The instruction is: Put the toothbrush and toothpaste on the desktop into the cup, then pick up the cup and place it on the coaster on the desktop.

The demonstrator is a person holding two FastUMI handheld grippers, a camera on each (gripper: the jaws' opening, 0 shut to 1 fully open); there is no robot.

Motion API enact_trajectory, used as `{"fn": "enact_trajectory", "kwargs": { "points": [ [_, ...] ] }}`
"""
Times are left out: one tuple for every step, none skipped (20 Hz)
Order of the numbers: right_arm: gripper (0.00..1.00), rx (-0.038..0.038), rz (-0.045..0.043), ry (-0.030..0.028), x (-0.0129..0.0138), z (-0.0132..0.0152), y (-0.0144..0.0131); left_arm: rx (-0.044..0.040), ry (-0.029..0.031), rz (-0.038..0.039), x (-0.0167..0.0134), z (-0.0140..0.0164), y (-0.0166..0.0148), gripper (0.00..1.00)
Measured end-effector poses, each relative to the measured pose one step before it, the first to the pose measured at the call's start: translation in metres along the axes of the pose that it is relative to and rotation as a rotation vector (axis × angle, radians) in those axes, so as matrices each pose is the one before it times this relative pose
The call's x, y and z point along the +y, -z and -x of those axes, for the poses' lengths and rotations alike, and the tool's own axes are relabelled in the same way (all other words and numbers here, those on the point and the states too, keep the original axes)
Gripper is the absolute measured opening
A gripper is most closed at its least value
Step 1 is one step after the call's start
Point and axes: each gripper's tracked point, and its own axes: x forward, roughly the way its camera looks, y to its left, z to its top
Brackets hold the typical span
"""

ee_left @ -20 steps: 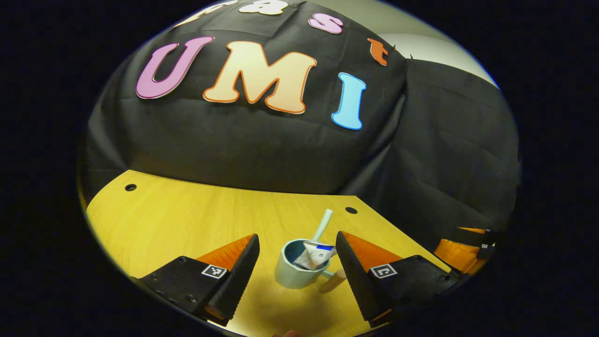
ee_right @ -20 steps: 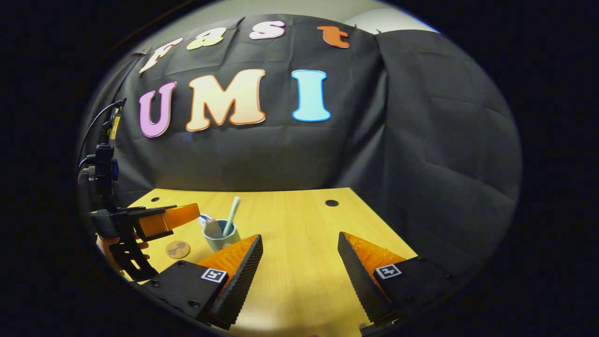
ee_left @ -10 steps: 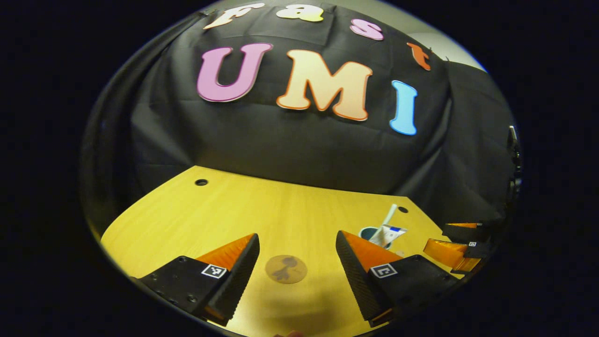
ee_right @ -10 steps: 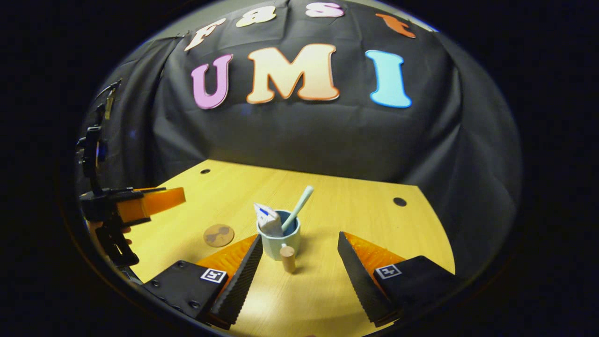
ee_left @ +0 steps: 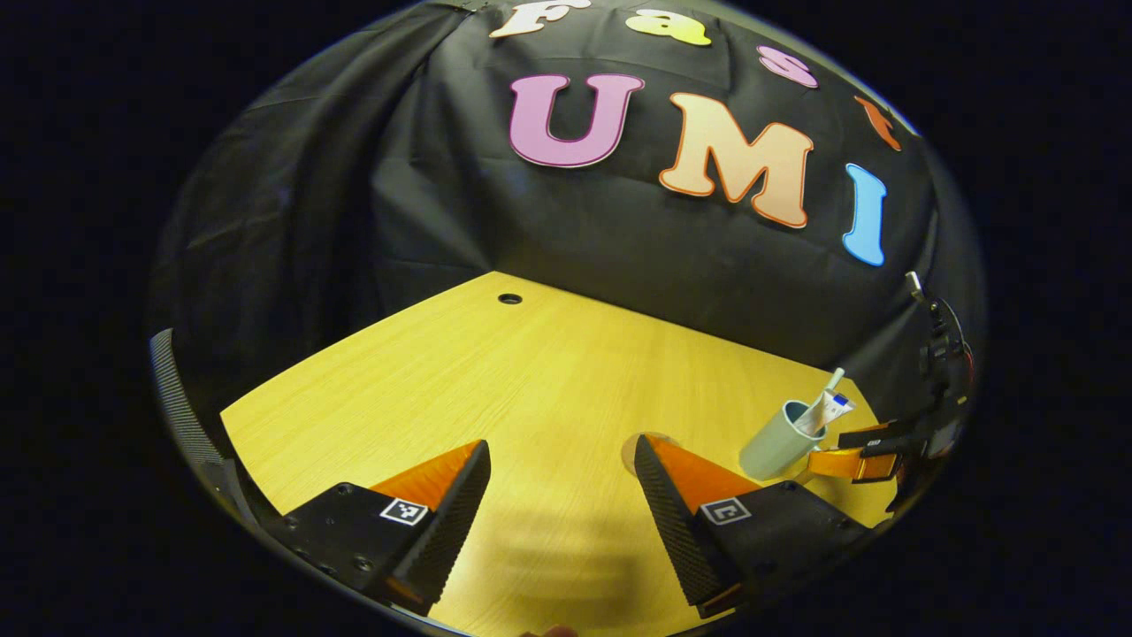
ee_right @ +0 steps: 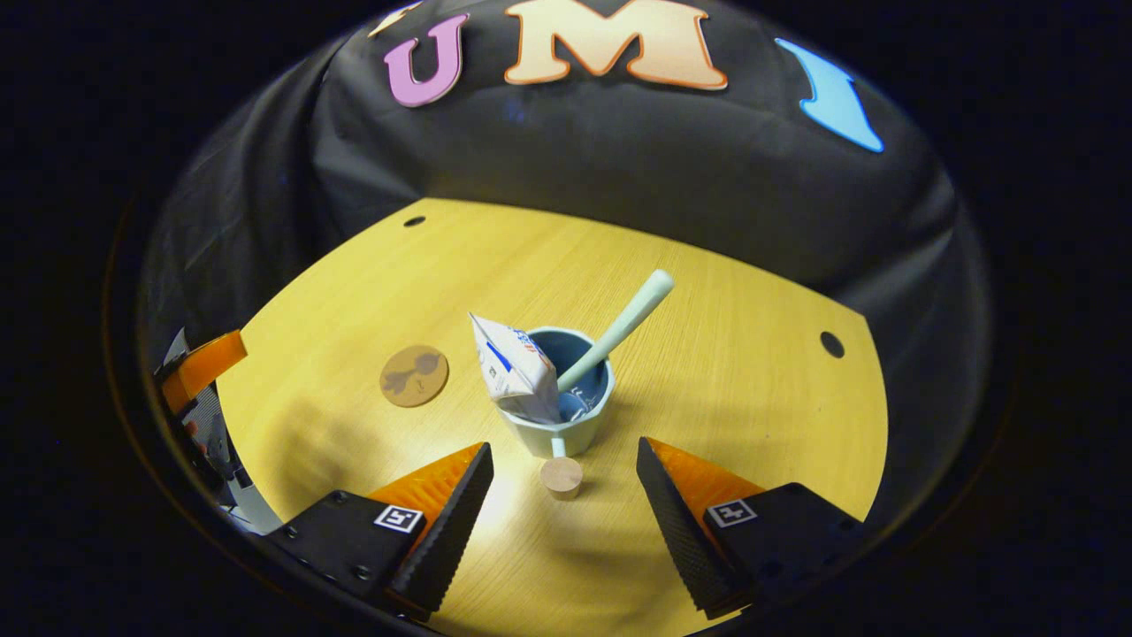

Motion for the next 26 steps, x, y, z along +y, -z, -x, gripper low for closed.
{"fn": "enact_trajectory", "kwargs": {
  "points": [
    [1.0,0.04312,0.01416,0.00166,-0.00157,-0.00673,0.00293,0.01088,-0.01737,0.00909,0.00642,0.00298,0.00423,0.95],
    [1.0,0.03579,0.01262,0.00079,-0.00121,-0.00539,0.00308,0.00924,-0.01337,0.0143,0.00373,0.00135,0.00278,0.95],
    [1.0,0.03291,0.00531,-0.00085,-0.00083,-0.00513,0.00215,0.01162,-0.01014,0.01659,0.00388,0.00375,0.00612,0.95],
    [1.0,0.0275,-0.00228,-0.00358,0.00057,-0.00521,0.00163,0.01175,-0.00835,0.01693,0.00268,0.00211,0.00527,0.95],
    [0.99,0.02641,-0.00509,0.00072,-0.00052,-0.00526,0.00108,0.01094,-0.00355,0.01502,0.00034,0.00091,0.00504,0.95],
    [0.97,0.02967,-0.0005,0.00001,-0.00046,-0.00364,0.00234,0.00909,-0.00328,0.01275,0.00003,0.00181,0.00396,0.95],
    [0.91,0.0321,0.00288,-0.00038,-0.00068,-0.00411,0.00129,0.00732,-0.00178,0.00966,-0.00005,0.00063,0.00315,0.95],
    [0.89,0.02462,0.00352,-0.00013,-0.00119,-0.00286,0.00069,0.00873,-0.00086,0.00796,-0.00035,0.00073,0.00315,0.95],
    [0.87,0.01901,0.00418,0.00425,-0.00174,-0.00163,-0.00117,0.00868,0.00087,0.00526,-0.00254,0.00044,0.00279,0.95],
    [0.87,0.01959,0.00129,-0.00697,0.00136,-0.0008,0.0004,0.00669,0.00378,0.00436,-0.00237,0.00007,0.00189,0.95],
    [0.81,0.0142,0.0056,-0.00635,0.00134,-0.00149,-0.00029,0.00513,0.00853,0.00319,-0.00453,-0.00093,0.00199,0.95],
    [0.75,0.01405,0.00047,-0.0097,0.00363,-0.00109,0.00093,0.00716,0.00903,-0.00092,-0.00513,-0.00011,0.00225,0.95],
    [0.69,0.0078,0.004,-0.00001,0.00352,-0.00191,0.00042,0.00831,0.00584,-0.00321,-0.00267,-0.00067,0.00346,0.95],
    [0.58,0.00454,0.01679,0.0126,-0.00029,-0.00125,0.00125,0.00695,0.00685,-0.00179,-0.0038,-0.00128,0.00173,0.95],
    [0.47,0.00588,0.01264,0.01074,-0.00047,-0.00056,0.00001,0.00653,0.00969,-0.0002,-0.00454,-0.00086,0.00162,0.95],
    [0.4,0.00772,0.0035,0.00433,0.00008,-0.00172,0.00164,0.00362,0.0127,-0.00012,-0.00531,0.00001,0.00105,0.95],
    [0.33,-0.00315,0.00145,-0.00413,0.00045,0.00143,-0.00123,0.00353,0.01136,-0.00309,-0.0036,0.00017,0.00083,0.95],
    [0.32,0.00038,-0.0007,-0.00117,-0.00057,-0.00093,0.00015,0.00457,0.00983,-0.00658,-0.00328,-0.00015,0.00081,0.95],
    [0.31,0.00002,0.00111,0.00018,-0.00044,0.00018,-0.00045,0.0058,0.00745,-0.00782,-0.00294,-0.00106,0.00121,0.95],
    [0.3,-0.00264,0.00136,0.00428,-0.00022,-0.00064,0.00015,0.00444,0.00685,-0.00703,-0.00259,-0.00136,0.0008,0.96],
    [0.29,-0.00111,0.00644,0.00609,-0.00023,0.00045,0.00054,0.00248,0.00426,-0.00485,-0.00088,-0.00037,-0.00043,0.95],
    [0.29,-0.00458,0.00651,0.00983,-0.00109,0.00034,0.00017,0.00275,0.0039,-0.00168,-0.00115,-0.00032,-0.00037,0.95],
    [0.29,-0.00584,0.01624,0.0152,-0.00269,0.00098,-0.00058,0.00225,0.0041,-0.00025,-0.00047,0.00003,0.00022,0.95],
    [0.29,-0.00895,0.01528,0.01221,-0.00028,0.00036,-0.00154,-0.00079,0.00326,-0.00055,-0.00031,-0.00017,-0.00045,0.95],
    [0.29,-0.00622,0.00261,-0.00123,0.0008,0.00162,-0.00287,0.00155,0.00241,-0.00093,0.00062,-0.00067,0.00088,0.95],
    [0.29,-0.00219,-0.00941,-0.01433,0.00338,0.00277,-0.0002,0.00192,0.00111,-0.00042,0.00165,-0.00034,0.00069,0.95]
  ]
}}
